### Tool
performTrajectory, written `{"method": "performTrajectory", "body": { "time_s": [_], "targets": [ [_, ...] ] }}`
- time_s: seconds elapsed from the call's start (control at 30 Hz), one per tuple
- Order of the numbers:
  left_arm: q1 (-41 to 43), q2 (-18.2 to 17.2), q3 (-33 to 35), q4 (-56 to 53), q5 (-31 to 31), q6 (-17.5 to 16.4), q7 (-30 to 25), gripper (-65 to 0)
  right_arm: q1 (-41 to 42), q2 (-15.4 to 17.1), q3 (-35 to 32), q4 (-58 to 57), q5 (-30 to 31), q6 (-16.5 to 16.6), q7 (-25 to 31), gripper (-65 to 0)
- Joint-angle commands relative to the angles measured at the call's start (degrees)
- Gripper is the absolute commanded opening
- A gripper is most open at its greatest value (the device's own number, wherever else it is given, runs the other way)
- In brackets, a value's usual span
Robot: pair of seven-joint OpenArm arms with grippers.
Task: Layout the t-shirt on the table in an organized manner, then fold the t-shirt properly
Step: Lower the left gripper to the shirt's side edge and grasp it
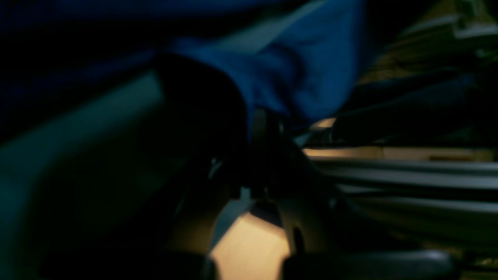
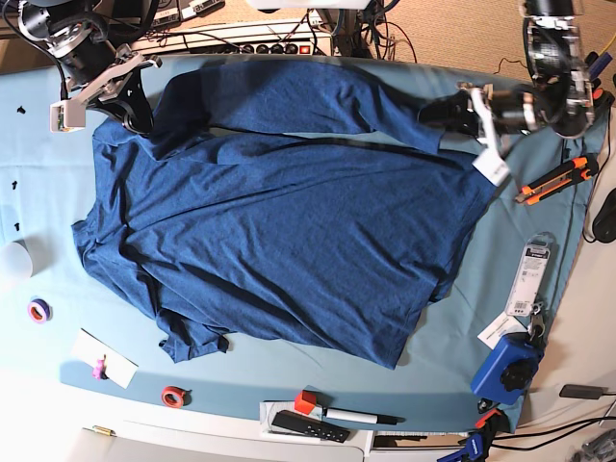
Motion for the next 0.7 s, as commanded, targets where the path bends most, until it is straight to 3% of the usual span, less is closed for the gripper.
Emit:
{"method": "performTrajectory", "body": {
  "time_s": [0.0, 0.33, 0.43, 0.67],
  "targets": [
    [-0.46, -1.29, -0.48, 2.25, -1.91, -0.32, -0.79, -65.0, -0.17, 0.52, 0.2, 0.76, 0.98, 0.08, 1.41, -65.0],
    [-4.7, -1.29, -7.37, 10.43, -1.91, -0.32, -0.79, -65.0, 0.42, 0.55, 0.24, 0.76, 0.04, 0.08, 1.41, -65.0],
    [-7.69, -1.31, -7.82, 10.34, -1.22, -0.32, -3.26, -65.0, 2.6, 0.52, 0.22, 0.76, -6.93, 0.08, 1.41, -65.0],
    [-11.78, -1.31, -7.8, 10.21, 11.89, -0.32, -11.08, -65.0, 7.41, 0.55, 0.17, 0.74, -18.12, 0.08, 4.24, -65.0]
  ]
}}
